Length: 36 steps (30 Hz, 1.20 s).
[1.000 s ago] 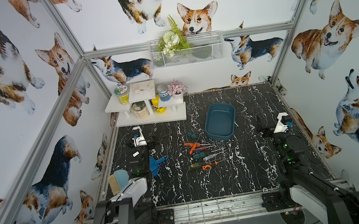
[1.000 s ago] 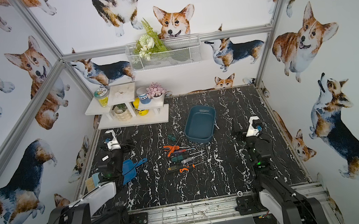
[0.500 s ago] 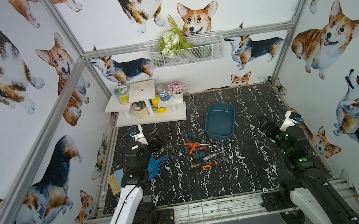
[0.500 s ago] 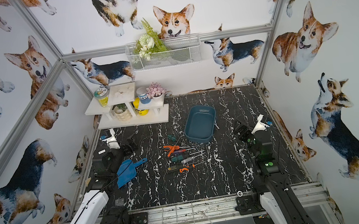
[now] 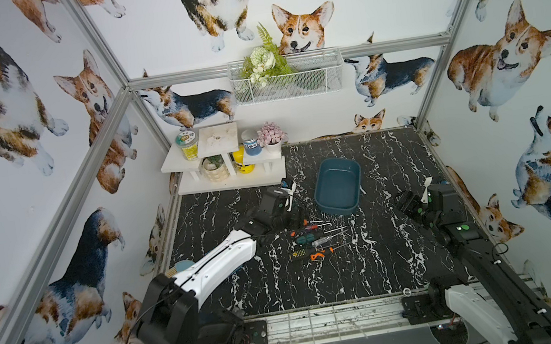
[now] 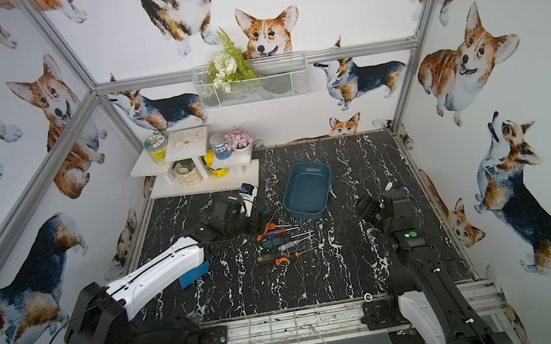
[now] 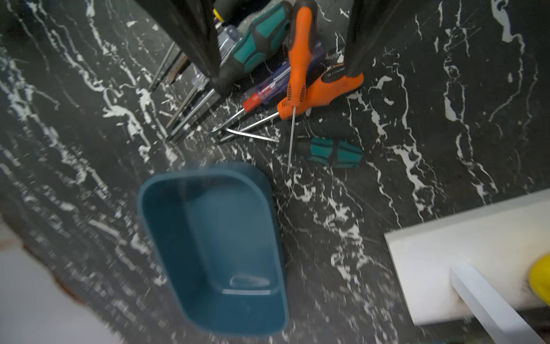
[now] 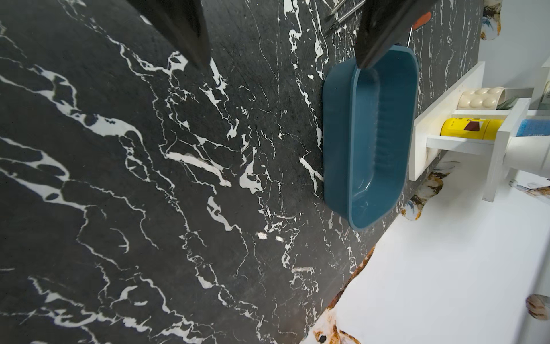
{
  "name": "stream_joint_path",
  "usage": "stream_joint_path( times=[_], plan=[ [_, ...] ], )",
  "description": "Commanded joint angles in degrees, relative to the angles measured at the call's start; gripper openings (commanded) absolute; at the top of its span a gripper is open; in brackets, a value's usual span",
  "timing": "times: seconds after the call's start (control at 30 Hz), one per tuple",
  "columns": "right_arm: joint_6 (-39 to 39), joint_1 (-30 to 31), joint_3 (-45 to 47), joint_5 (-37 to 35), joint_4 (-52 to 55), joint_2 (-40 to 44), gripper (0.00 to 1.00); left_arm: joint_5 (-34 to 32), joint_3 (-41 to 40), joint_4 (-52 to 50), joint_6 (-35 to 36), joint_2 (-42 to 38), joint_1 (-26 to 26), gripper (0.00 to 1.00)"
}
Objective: Put the screwdriver on the desktop into the storage box
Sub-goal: Pick up the screwdriver from the center of the board.
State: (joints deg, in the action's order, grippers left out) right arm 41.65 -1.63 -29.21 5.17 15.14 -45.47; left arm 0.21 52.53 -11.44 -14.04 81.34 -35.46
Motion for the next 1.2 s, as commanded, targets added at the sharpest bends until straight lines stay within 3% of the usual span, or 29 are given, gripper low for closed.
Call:
stream_joint_path(
  times=[0.0,0.23,0.5,0.8,1.17],
  plan=[
    [-0.53,0.05,-0.71,0.86,0.43,-0.32,0.82,0.23,3.96,-6.60,1.30,5.70,-0.12,0.61],
    [-1.06,0.05,-1.07,-1.34,0.08,-0.84,0.81,-1.08,9.23,-10.59,1.39,12.29,-0.40,0.53],
    [-0.43,0.02,-0.67,-2.69,-0.96,-1.23,0.81,0.78,10.83,-15.09,0.18,16.93,-0.99,0.53],
    [-0.20,0.02,-1.28,-4.14,-0.72,-1.47,0.81,-4.22,14.18,-19.01,-0.55,20.91,-1.45,0.50],
    [0.27,0.00,-1.02,-4.88,-0.72,-1.20,0.79,-4.95,15.68,-19.40,-0.84,23.50,-2.58,0.32]
  ],
)
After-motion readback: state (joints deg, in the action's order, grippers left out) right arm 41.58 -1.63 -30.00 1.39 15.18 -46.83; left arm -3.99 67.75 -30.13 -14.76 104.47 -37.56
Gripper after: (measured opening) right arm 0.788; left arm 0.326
